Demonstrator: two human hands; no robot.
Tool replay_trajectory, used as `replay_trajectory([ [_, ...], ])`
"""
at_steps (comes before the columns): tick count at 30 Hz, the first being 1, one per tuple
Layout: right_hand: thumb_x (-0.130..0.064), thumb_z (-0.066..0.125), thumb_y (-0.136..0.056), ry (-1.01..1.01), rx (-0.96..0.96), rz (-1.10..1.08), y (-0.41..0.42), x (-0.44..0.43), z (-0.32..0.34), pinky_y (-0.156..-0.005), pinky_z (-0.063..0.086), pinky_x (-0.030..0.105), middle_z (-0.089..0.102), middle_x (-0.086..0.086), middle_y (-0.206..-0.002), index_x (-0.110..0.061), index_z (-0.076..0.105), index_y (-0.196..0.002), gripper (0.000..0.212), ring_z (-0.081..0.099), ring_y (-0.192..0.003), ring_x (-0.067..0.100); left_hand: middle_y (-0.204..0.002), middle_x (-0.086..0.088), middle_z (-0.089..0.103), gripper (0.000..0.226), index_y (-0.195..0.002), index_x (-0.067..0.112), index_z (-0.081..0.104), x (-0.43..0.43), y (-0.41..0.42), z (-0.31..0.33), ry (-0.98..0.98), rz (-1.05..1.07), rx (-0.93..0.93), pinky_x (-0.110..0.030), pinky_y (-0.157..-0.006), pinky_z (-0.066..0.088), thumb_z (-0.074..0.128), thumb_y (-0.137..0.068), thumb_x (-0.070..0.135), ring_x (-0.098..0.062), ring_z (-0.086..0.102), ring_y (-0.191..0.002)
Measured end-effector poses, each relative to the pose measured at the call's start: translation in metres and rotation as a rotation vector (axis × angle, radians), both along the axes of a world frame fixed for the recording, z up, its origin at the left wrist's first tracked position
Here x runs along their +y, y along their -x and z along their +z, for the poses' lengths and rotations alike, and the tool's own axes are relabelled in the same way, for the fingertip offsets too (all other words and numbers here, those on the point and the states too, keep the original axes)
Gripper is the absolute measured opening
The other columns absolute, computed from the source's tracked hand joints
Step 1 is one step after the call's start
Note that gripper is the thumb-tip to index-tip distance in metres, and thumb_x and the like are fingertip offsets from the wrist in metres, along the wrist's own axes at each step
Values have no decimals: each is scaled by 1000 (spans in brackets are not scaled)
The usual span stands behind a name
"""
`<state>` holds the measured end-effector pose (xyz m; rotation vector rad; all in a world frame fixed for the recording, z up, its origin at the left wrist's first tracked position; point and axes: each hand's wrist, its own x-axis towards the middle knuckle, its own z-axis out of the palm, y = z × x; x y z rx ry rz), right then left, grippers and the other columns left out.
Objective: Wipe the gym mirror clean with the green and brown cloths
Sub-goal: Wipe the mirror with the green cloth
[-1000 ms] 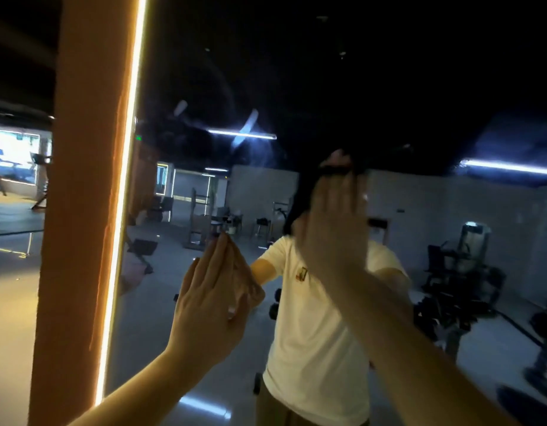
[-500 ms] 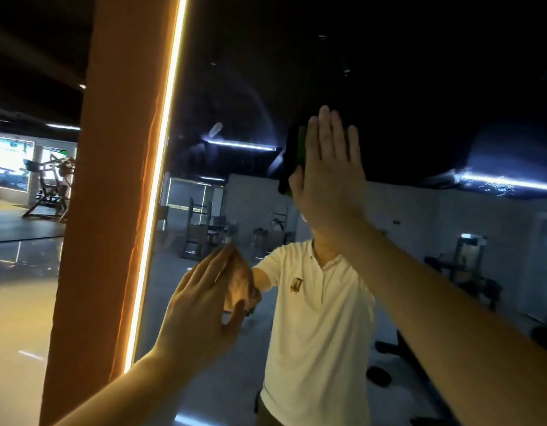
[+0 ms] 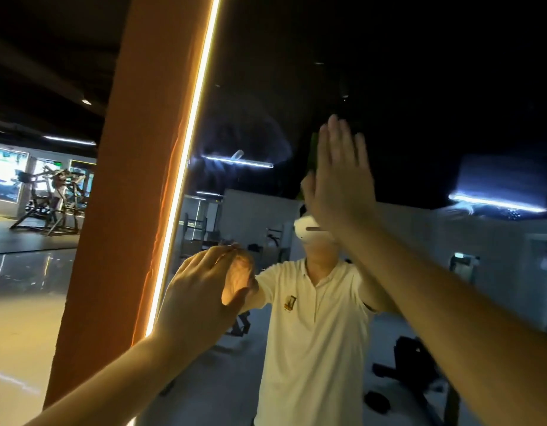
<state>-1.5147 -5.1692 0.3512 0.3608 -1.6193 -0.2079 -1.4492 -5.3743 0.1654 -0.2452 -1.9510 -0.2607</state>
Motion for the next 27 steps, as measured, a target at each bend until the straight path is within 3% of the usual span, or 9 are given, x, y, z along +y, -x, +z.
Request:
replay_trajectory([
  [3,-40,42,-102,-487,-42,83,0,-20,-99,-126,14,58,34,28,-160,1,31,-156,68,23,-153,44,-131,2,69,43,-134,16,66,-4,-3,5,-103,-84,5,-37,-100,55,62,-96,36,-19,70,-111],
  [6,-43,46,-100,-873,-88,55,-4,-3,-116,-128,9,51,23,20,-167,-6,29,-160,72,17,-157,35,-130,1,69,40,-134,14,66,-3,-7,5,-139,-136,-14,-44,-94,60,71,-94,16,-21,71,-108],
  [9,-35,59,-90,-495,-93,63,-1,14,-36,-127,20,49,28,19,-166,-6,30,-159,81,27,-152,35,-131,-2,69,45,-133,12,66,-1,-8,5,-125,-104,-27,-37,-99,56,69,-89,23,-24,71,-112],
  [12,-40,35,-103,-11,-24,-31,-5,22,37,-129,12,49,14,20,-170,-2,15,-162,73,14,-157,33,-128,-4,70,51,-130,8,68,3,-10,6,-93,-64,-45,-29,-97,50,64,-85,32,-24,72,-108],
  [14,-41,23,-104,109,21,-6,-3,7,39,-129,11,49,11,20,-170,-3,13,-163,71,11,-158,32,-127,-5,70,51,-129,7,68,4,-10,4,-59,-34,-50,-30,-97,50,63,-85,34,-25,73,-108],
  [16,-42,24,-103,26,13,45,-1,-6,6,-128,10,52,9,21,-170,-4,11,-163,72,8,-158,34,-129,-4,70,51,-130,10,68,5,-10,4,-58,-14,-50,-34,-98,51,59,-89,38,-24,71,-110],
  [21,-45,32,-106,-728,-118,-5,3,31,-131,-128,1,55,4,20,-169,-6,15,-163,71,1,-158,37,-122,-3,72,47,-120,13,73,26,-12,17,-82,-55,82,-32,-95,49,44,-95,41,-25,69,-110],
  [23,-42,32,-103,-683,-123,-2,7,72,-117,-128,4,53,11,19,-170,-8,17,-163,71,4,-159,35,-125,-3,70,49,-120,13,73,43,-13,27,-45,-96,86,-31,-97,48,43,-98,44,-25,67,-113],
  [27,-38,34,-100,-99,-106,-90,2,156,-27,-128,12,53,9,21,-170,-2,14,-162,75,9,-158,35,-130,-5,66,47,-115,13,72,78,-3,43,48,-89,43,-40,-96,52,45,-93,44,-30,65,-115],
])
